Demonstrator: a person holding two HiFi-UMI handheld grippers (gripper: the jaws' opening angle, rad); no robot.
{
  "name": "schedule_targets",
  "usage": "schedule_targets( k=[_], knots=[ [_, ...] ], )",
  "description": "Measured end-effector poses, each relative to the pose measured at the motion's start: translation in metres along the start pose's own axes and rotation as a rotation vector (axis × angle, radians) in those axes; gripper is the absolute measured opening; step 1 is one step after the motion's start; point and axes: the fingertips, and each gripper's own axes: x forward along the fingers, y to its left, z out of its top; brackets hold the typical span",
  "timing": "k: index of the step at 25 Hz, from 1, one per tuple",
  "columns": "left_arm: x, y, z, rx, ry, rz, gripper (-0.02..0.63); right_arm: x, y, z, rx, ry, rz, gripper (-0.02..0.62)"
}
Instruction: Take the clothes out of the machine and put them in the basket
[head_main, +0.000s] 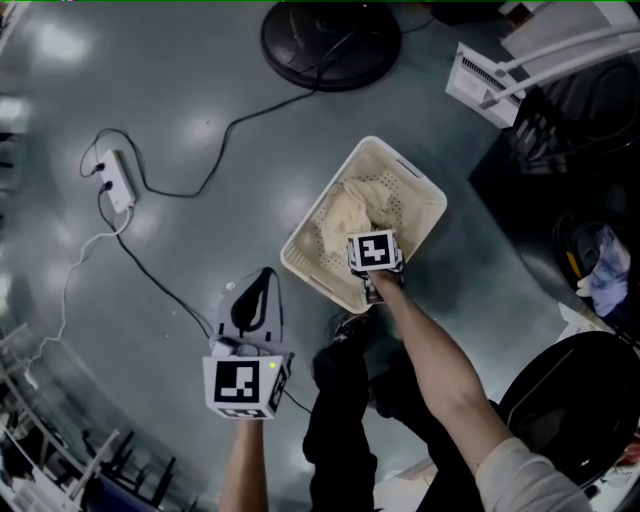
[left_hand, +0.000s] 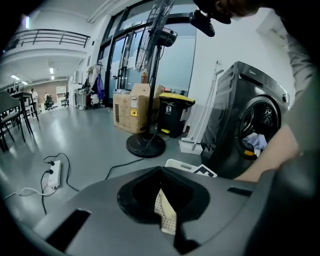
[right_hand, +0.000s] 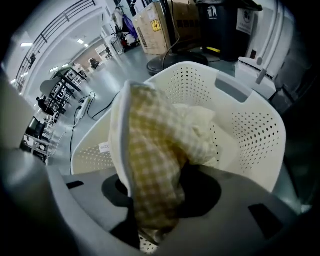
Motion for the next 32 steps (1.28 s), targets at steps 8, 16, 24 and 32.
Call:
schedule_targets(
  k=[8,16,24,32],
  knots=[
    [-0.004,-0.006,0.001,0.004,0.002,-0.012,0.018,-0.015,0.000,0.012,-0.007,-0.150,0.006,0.352],
    [-0.025,-0.047,0.036,0.028,0.006,-0.072,0.018,-0.096,0.007,0.022,-0.015,-0.282,0.022,0.373],
    [-0.046,-0.107,0.091,0.064,0.002,-0.174,0.018,-0.206,-0.003,0.013,0.013,-0.385,-0.020,0.187],
    [-0.059,-0.166,0.143,0.138,0.005,-0.273,0.018,-0.301,-0.014,0.001,0.087,-0.444,-0.030,0.026]
  ],
)
